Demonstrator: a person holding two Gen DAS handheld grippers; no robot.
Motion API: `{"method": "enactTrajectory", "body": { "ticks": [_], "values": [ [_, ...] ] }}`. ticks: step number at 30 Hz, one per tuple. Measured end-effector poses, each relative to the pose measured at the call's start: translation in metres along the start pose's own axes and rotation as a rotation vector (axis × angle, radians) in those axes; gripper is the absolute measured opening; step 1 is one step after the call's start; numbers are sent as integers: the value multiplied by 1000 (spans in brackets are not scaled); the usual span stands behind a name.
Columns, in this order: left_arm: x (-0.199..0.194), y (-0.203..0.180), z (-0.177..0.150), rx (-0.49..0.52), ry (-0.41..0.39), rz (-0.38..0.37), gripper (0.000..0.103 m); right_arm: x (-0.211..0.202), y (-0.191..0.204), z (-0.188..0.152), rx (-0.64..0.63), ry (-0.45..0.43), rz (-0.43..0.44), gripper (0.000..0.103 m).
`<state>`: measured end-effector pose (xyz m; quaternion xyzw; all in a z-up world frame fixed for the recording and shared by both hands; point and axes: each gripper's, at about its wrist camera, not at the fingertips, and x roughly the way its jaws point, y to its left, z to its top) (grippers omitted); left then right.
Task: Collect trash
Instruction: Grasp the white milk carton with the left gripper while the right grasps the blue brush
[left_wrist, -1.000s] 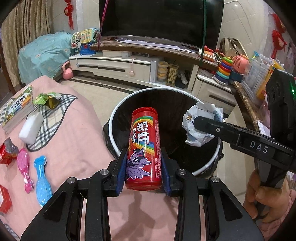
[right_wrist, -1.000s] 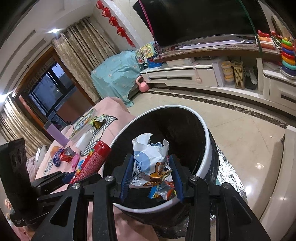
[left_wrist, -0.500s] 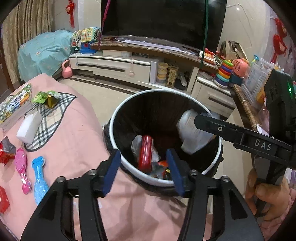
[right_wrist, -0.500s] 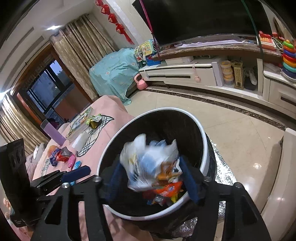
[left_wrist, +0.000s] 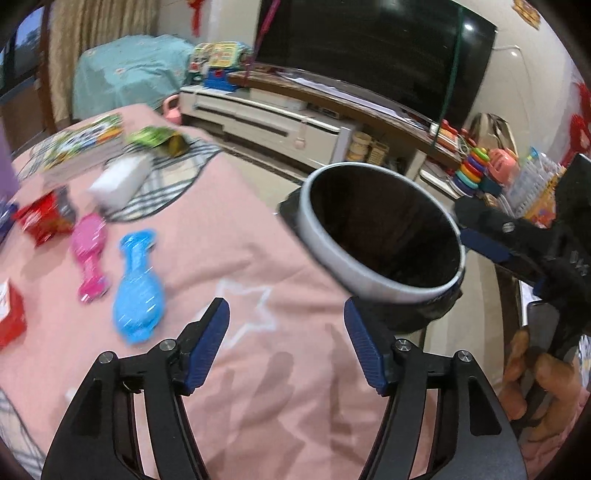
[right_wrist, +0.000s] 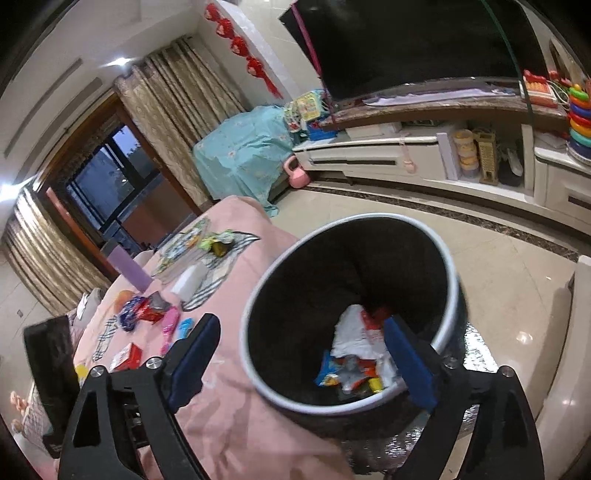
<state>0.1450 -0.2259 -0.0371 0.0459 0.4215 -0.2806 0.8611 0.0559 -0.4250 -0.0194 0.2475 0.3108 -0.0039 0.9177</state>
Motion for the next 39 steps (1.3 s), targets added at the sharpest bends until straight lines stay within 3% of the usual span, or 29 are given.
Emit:
{"method": "enactTrajectory", "body": {
  "ticks": [6, 17, 32, 39],
  "values": [
    [-26, 45, -27, -92, -20, 61, 71, 2, 38, -18, -27, 0, 47, 101],
    [-65, 120, -67, -233, -52, 148, 72, 39, 105, -63, -113, 109, 114, 101],
    [-85, 183, -103, -309, -54, 200, 75, 75, 154, -92, -189, 186, 118, 101],
    [-86, 215, -97, -260, -38, 264, 83, 91, 165, -96, -220, 210, 90, 101]
  ]
}}
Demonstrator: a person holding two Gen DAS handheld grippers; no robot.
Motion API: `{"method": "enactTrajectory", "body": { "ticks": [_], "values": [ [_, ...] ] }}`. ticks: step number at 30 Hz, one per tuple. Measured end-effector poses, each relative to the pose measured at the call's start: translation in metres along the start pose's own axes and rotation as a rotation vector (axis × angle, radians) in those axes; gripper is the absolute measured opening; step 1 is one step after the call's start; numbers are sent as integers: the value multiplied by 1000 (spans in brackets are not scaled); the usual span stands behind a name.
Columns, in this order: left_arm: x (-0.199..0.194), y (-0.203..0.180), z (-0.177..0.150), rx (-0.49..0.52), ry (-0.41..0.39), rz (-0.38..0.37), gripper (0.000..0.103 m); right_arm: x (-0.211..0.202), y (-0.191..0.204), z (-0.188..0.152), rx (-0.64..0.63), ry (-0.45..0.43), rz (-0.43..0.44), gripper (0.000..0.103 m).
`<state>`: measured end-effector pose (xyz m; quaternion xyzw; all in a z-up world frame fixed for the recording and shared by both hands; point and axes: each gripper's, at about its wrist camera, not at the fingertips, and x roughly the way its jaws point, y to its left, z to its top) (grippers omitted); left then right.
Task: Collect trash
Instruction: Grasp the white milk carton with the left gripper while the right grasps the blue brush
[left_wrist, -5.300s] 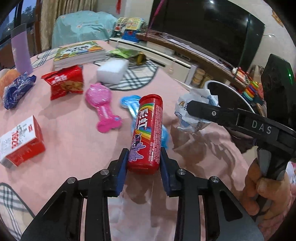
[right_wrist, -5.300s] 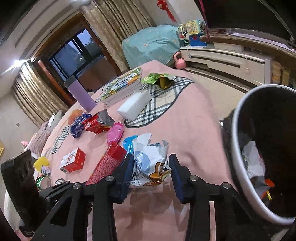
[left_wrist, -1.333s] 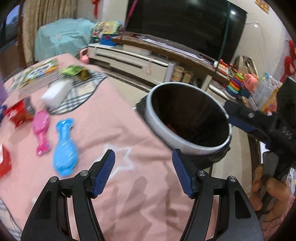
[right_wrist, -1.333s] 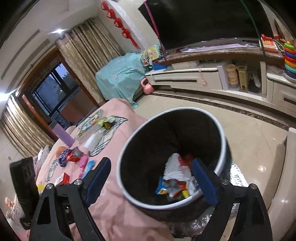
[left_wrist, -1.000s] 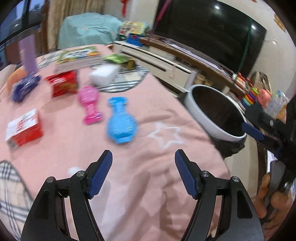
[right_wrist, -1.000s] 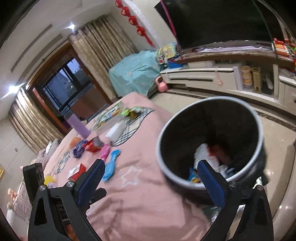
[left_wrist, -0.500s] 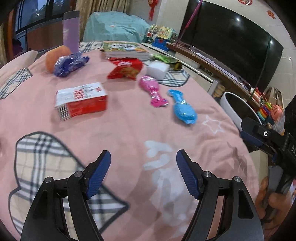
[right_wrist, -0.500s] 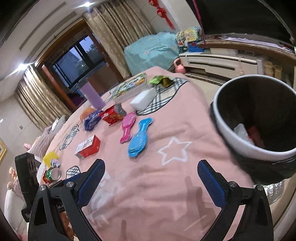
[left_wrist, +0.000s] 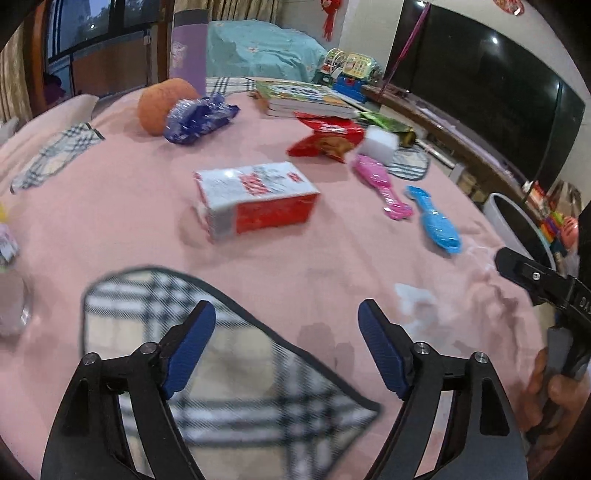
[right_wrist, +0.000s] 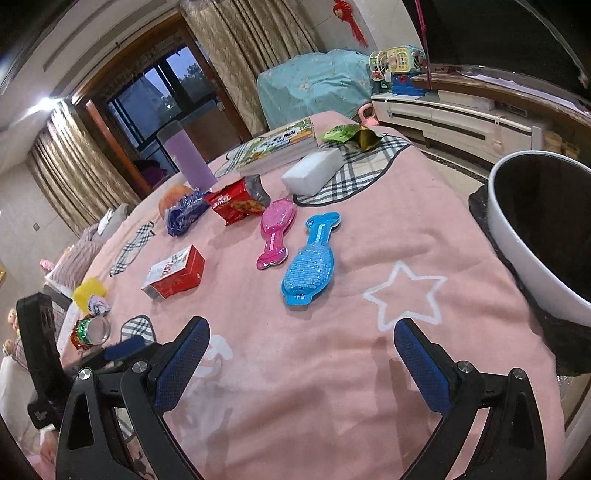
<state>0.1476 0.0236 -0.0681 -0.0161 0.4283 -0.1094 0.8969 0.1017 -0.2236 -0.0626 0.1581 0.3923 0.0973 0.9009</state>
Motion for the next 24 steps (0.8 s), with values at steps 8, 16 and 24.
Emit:
{"method": "enactTrajectory", "body": {
  "ticks": [8, 16, 24],
  "values": [
    [25, 32, 34, 140, 26, 68, 90, 21, 6, 11, -14, 32, -45, 101],
    [50, 48, 61, 188, 52, 44, 95, 47, 20, 23, -66, 58, -110, 99],
    [60, 18, 61, 316, 27, 54, 94, 70, 23, 29, -98, 98, -207, 80]
  ]
}}
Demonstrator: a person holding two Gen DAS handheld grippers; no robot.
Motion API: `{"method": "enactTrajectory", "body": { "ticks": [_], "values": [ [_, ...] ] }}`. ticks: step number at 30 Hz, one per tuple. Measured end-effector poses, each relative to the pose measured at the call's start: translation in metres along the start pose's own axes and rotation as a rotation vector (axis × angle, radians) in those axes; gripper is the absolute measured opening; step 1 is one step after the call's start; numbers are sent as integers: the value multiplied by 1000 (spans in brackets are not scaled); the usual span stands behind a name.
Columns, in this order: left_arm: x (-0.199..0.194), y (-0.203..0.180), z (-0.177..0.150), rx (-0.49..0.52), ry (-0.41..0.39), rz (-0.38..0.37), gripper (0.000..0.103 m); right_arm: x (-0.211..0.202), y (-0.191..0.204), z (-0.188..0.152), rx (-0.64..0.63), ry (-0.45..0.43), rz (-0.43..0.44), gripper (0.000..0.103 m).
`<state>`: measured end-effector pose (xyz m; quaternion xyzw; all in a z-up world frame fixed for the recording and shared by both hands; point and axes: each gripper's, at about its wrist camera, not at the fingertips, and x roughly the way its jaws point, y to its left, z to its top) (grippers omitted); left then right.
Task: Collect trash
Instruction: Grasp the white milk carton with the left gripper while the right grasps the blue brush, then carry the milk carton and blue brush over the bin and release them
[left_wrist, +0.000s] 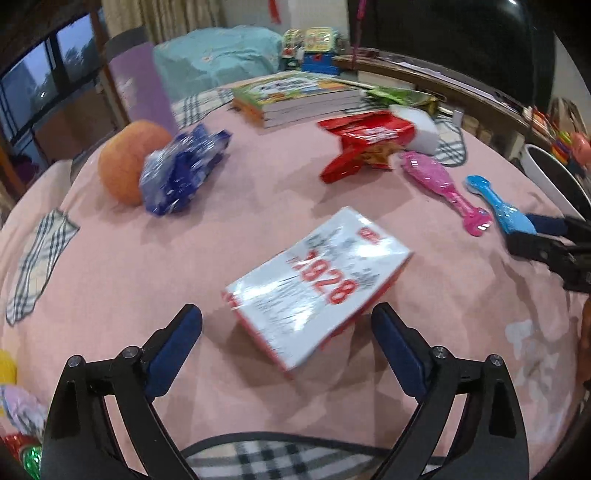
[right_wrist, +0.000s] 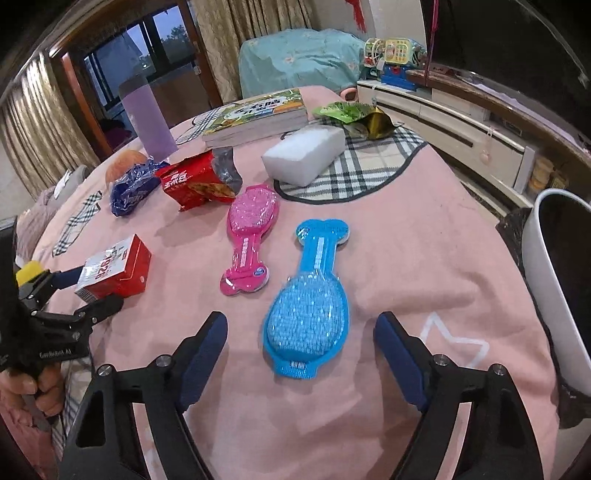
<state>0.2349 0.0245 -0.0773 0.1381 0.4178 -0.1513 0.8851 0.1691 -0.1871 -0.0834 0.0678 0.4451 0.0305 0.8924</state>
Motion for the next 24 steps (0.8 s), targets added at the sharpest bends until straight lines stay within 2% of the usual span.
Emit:
{"method": "enactTrajectory", "body": {
  "ticks": [2, 3, 5, 15, 24],
  "values": [
    [-2, -6, 1, 13, -10, -3, 70, 2, -1, 1, -3, 0, -18, 70],
    [-3, -8, 1, 7, -5, -7, 67, 1, -2, 1, 0, -4, -21, 61],
    [-6, -13, 0, -8, -3, -24, 52, 0, -5, 1, 4, -7, -20, 46],
    [-33, -67, -19, -117, 2, -58, 52, -21, -14, -13, 27, -38, 64, 45],
    [-49, -109, -25, -171, -20, -123, 51, -50, -34, -34, 72, -80, 94, 45]
  ]
}}
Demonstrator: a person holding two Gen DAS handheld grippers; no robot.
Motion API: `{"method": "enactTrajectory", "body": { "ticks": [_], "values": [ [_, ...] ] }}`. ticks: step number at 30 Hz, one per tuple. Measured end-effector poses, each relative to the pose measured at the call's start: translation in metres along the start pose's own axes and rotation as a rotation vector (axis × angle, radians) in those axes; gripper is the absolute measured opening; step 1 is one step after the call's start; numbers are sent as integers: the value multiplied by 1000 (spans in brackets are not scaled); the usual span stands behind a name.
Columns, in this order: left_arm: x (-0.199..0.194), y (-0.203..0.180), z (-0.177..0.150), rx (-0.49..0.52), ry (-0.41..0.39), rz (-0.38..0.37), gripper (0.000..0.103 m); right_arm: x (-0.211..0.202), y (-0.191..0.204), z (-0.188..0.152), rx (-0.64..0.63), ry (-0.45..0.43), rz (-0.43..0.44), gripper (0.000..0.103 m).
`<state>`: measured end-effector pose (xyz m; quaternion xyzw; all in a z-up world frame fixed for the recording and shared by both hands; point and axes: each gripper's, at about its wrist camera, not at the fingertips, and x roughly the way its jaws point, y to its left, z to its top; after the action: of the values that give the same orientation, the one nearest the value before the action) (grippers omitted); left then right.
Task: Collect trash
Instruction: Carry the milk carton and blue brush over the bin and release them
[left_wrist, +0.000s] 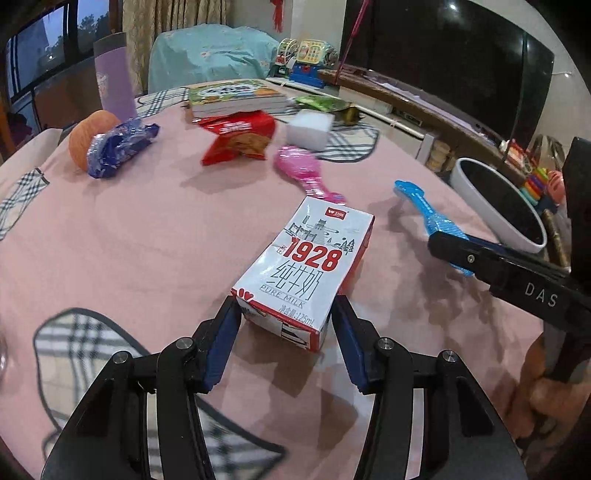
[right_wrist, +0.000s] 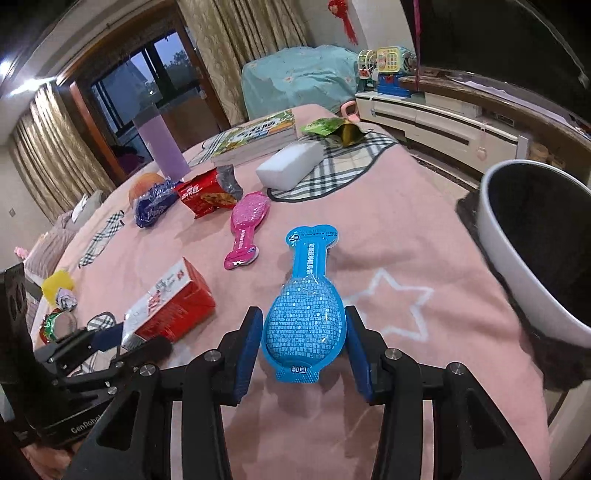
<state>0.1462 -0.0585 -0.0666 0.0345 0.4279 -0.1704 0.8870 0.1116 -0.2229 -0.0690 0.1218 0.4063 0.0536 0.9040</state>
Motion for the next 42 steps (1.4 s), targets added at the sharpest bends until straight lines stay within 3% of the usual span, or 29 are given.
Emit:
{"method": "enactTrajectory", "body": {
  "ticks": [20, 42],
  "values": [
    [-5, -66, 12, 48, -40, -72, 50, -58, -54, -10, 89, -95, 9, 45],
    [-3, -143, 43, 147, -78, -139, 50, -102, -121, -6, 168, -175, -74, 45]
  ]
}}
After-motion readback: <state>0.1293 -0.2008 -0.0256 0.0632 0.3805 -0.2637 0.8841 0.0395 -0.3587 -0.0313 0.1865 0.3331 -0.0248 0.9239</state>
